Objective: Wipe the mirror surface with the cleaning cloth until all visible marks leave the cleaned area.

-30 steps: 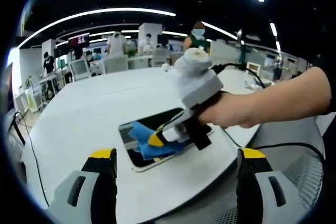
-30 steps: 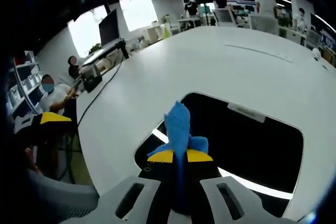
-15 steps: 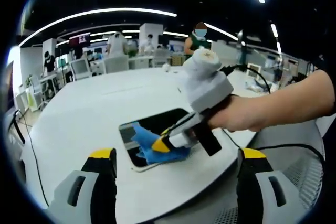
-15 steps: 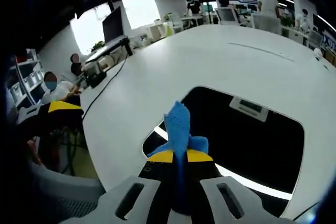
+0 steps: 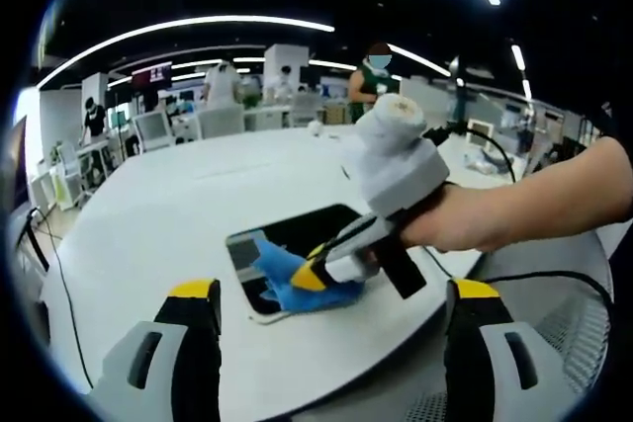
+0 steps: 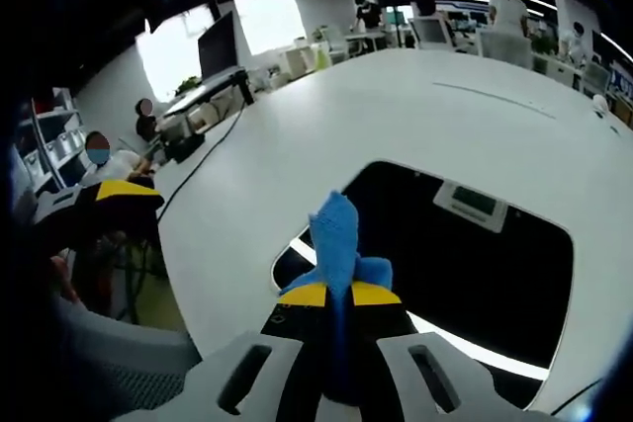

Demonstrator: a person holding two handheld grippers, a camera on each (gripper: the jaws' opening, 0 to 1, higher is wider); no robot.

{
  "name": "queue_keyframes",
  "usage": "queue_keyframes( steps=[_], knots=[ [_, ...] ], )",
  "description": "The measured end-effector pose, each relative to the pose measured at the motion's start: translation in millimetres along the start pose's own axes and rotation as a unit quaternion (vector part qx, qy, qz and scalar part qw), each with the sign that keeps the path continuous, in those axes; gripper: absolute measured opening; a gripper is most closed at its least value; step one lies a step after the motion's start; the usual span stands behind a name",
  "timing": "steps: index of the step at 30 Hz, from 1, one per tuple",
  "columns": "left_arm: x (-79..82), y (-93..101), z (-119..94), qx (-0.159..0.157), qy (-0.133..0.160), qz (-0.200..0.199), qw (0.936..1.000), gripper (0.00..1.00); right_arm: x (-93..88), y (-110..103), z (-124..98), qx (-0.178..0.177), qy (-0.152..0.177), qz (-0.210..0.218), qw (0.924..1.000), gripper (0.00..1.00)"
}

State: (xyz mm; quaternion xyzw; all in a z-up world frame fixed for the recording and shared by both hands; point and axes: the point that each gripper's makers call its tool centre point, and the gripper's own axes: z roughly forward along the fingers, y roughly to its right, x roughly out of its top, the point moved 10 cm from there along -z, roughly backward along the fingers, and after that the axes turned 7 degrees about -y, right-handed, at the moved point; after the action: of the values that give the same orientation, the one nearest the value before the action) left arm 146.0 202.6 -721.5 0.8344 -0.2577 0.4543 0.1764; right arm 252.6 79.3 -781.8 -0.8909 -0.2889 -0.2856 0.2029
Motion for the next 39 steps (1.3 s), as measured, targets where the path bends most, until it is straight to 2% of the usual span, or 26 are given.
queue_keyframes(
  steps=[22, 39],
  knots=[
    [0.6, -0.6, -1, 0.011, 0.000, 0.002, 0.9999, 0.92, -7.7, 12, -10, -0.003, 0.005, 0.021, 0.9998, 0.01],
    [0.8, -1.1, -1, 0.007, 0.005, -0.005, 0.9999, 0.94, -13.7, 19, -17, -0.013, 0.005, 0.033, 0.9993, 0.01]
  ],
)
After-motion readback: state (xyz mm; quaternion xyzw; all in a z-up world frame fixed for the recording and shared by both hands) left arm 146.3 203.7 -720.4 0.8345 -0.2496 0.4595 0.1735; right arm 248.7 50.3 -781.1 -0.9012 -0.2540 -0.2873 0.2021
